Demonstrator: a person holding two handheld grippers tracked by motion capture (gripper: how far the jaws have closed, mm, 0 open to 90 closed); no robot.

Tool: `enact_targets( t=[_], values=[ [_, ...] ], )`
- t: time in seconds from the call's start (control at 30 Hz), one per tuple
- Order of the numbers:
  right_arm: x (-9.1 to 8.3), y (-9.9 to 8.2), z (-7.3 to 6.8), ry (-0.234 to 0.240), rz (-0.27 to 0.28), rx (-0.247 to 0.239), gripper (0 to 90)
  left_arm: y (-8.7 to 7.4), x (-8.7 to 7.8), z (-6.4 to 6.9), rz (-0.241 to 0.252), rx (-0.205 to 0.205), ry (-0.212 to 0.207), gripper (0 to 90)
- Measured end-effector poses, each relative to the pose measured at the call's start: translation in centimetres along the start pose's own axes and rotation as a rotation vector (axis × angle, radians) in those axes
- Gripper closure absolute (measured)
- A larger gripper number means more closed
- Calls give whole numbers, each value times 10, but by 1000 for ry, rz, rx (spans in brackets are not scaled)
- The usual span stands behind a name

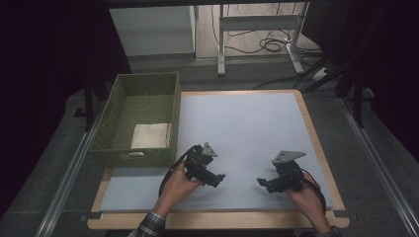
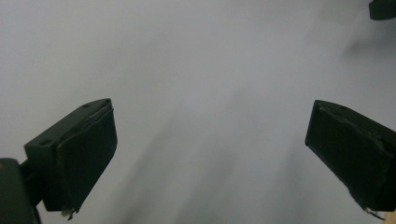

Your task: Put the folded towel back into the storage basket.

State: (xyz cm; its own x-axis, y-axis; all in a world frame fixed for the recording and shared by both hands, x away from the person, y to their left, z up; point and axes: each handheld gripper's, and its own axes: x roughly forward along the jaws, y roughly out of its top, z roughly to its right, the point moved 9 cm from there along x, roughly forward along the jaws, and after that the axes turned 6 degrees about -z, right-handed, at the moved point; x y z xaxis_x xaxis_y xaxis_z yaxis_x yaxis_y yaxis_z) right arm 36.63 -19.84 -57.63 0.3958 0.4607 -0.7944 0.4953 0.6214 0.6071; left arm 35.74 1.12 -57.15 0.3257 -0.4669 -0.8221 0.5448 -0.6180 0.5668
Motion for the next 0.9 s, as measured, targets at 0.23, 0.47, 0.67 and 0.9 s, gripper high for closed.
enact_targets(
  t=[0.23,0.47,0.67,0.9],
  values=[
    [9,-12,-5,10,-1,7,73,-29,8,6,20,0,28,25],
    [14,-15,-7,-19,20,-17,58,-53,11,-4,29,-33,40,16],
    [14,-15,-8,-19,24,-17,58,-56,10,-7,61,-34,44,9],
    [15,-16,-8,-19,26,-18,58,-56,11,-7,67,-31,49,9]
  ],
)
